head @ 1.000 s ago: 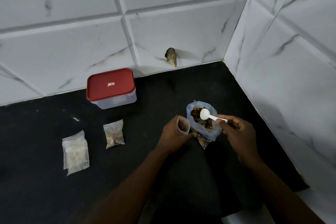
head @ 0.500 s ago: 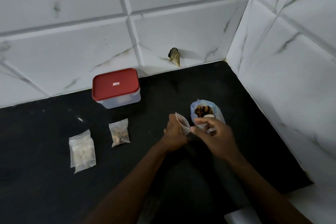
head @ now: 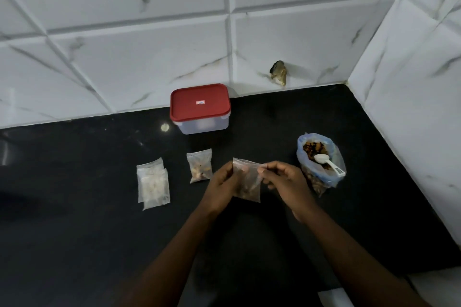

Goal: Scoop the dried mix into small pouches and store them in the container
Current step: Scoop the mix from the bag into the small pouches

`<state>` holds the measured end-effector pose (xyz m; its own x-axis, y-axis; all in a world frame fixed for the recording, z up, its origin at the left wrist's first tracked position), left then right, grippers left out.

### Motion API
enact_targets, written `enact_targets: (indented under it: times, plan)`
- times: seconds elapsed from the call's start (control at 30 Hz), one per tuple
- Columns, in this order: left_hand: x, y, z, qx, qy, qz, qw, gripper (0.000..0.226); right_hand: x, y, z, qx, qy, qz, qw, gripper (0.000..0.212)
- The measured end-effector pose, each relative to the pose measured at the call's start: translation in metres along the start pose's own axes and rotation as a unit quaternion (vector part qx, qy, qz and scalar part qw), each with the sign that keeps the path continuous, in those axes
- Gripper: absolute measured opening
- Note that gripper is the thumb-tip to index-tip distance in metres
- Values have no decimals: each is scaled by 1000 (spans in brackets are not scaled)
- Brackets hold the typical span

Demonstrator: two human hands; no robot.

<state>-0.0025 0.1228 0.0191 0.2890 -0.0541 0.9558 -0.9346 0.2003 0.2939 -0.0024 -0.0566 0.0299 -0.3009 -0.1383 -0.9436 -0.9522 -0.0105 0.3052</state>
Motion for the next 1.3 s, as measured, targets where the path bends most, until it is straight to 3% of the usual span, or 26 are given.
enact_targets:
  times: [0.37,0.57,0.77,1.17,1.3]
  plan:
    - [-24,29,-81,124,-50,75,988,29,12,-14,91,-49,-17,36,998,13]
    - [-39,26,-108,149,-14,37,988,27,17,-25,119,-46,-33,56,997,7]
    - [-54,12,-132,207,-20,-19,978,11,21,-51,134,-6,31,63,998,6]
    - [-53,-15,-149,240,-73,-67,966,12,26,-77,133,52,141,70,986,13]
    - [-52,-13,-153,244,-94,-56,964,11,12,-74,131,91,162,3,983,17]
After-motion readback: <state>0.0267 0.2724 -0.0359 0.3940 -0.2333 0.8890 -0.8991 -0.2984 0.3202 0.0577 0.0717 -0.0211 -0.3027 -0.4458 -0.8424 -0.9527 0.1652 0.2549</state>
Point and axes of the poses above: each hand's wrist, its own y-axis away from the middle knuckle, its own z-axis out of the palm, x = y × z, the point moved 4 cm from there along -y, towards the middle knuckle, and after that the axes turned 1 degree about z, right-handed, at the moved point
